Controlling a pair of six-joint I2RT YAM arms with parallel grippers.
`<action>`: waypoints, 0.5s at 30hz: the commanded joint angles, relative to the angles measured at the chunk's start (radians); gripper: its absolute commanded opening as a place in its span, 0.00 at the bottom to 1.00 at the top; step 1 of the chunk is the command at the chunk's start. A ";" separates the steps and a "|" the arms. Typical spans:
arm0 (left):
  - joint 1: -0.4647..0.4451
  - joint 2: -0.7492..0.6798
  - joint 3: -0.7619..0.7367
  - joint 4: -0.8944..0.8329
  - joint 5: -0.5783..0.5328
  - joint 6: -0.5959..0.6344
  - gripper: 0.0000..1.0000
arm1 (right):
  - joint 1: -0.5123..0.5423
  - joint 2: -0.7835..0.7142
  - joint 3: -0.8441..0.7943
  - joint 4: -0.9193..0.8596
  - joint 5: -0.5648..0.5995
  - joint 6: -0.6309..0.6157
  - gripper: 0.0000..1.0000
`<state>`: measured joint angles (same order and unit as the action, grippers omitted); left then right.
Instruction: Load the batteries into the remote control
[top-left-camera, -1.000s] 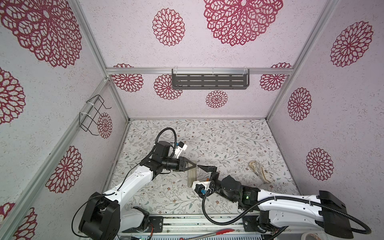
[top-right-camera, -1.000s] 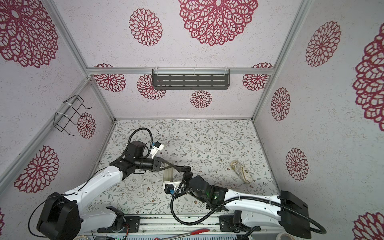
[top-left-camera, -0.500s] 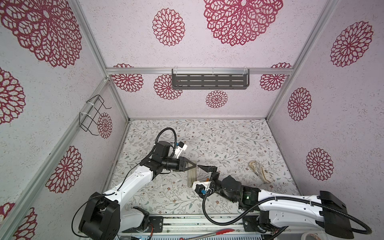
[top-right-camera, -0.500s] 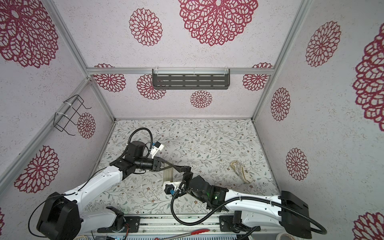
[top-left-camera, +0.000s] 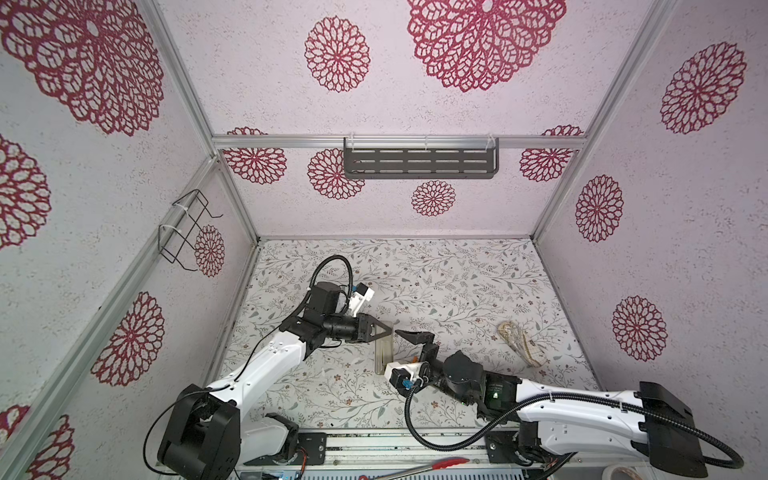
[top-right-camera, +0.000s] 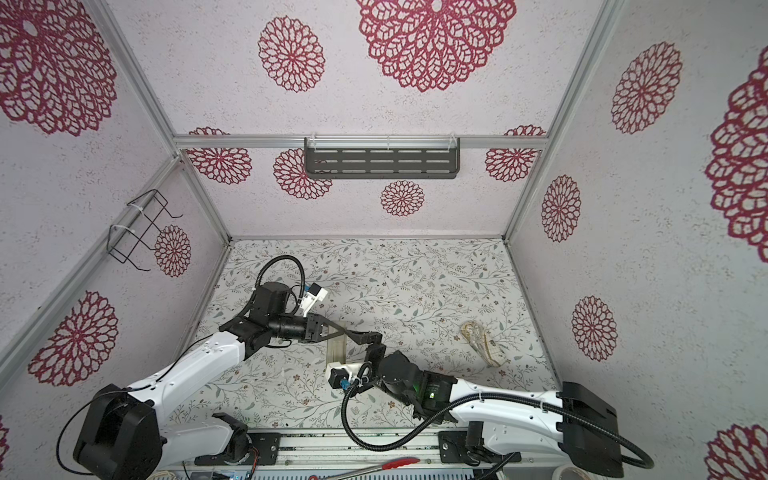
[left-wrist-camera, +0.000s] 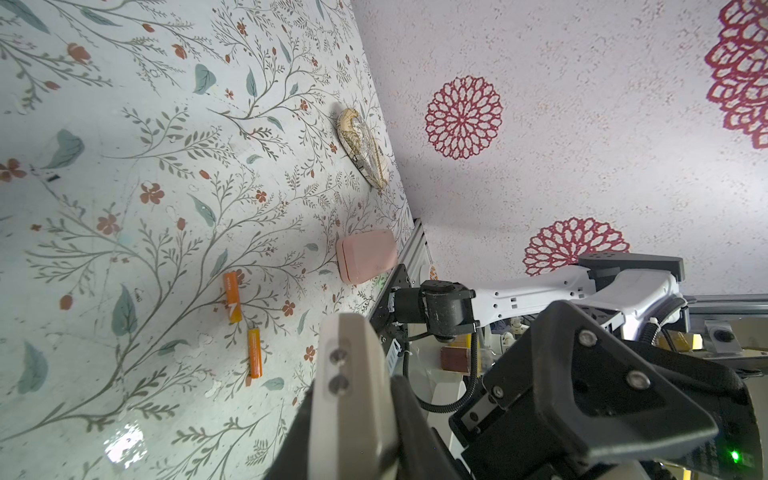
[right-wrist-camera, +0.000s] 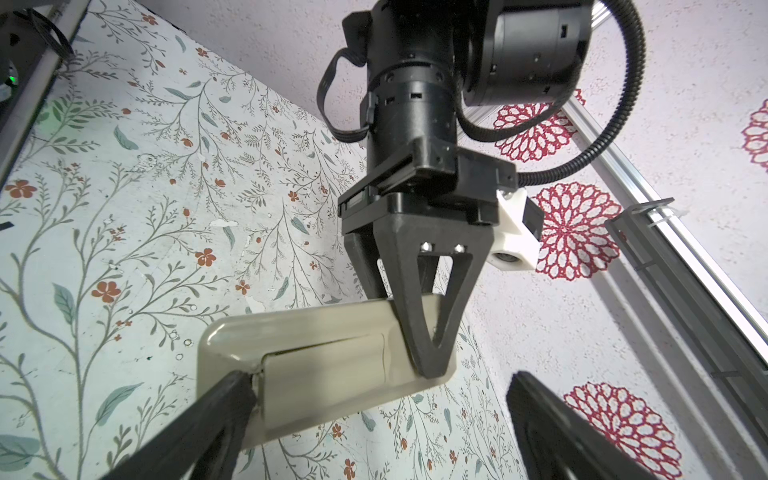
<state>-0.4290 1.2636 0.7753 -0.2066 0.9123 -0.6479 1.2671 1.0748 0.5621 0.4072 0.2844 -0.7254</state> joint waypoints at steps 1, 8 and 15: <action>0.007 -0.009 0.010 -0.021 0.047 0.002 0.00 | -0.008 -0.011 -0.003 0.079 0.034 -0.014 0.99; 0.012 -0.010 0.008 -0.021 0.046 0.002 0.00 | -0.008 -0.007 -0.002 0.074 0.023 -0.014 0.99; 0.016 -0.010 0.009 -0.020 0.046 0.000 0.00 | -0.008 -0.001 -0.001 0.068 0.015 -0.014 0.99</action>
<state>-0.4202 1.2636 0.7753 -0.2085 0.9260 -0.6483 1.2671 1.0782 0.5621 0.4160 0.2798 -0.7258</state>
